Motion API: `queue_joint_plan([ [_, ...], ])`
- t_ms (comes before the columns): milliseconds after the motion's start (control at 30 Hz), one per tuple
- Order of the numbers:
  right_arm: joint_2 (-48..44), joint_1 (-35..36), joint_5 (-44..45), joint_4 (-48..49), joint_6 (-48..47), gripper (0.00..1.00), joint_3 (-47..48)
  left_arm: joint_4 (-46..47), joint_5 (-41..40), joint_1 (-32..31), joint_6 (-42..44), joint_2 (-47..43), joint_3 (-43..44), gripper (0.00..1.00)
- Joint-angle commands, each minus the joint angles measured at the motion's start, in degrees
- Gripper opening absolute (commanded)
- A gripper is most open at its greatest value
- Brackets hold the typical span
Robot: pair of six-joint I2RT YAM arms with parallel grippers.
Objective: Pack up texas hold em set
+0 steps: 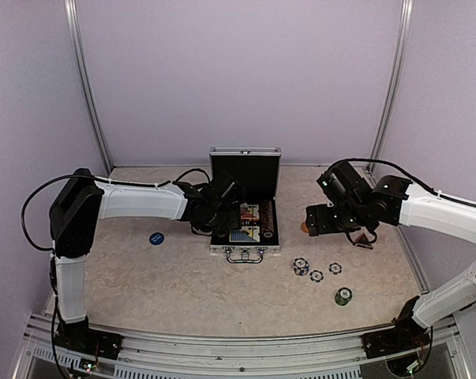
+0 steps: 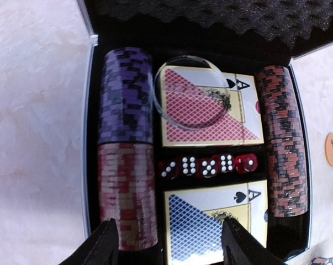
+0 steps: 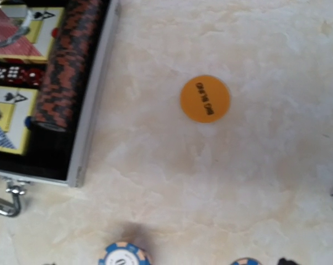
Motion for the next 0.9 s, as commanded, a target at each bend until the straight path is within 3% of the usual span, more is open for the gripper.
queue_joint_plan([
  [0, -0.10, -2.73, 1.32, -1.97, 0.96, 0.87, 0.35, 1.18, 0.28, -0.73, -0.55, -6.39, -4.21, 0.69],
  [267, 1.86, -10.44, -1.47, -1.59, -1.18, 1.00, -0.88, 1.17, -2.46, -1.21, -0.26, -15.76, -11.94, 0.99],
  [867, 6.79, -26.00, -8.42, 4.22, -8.18, 0.99, -6.82, 2.47, -5.97, -1.75, 3.88, -38.16, -32.64, 0.99],
])
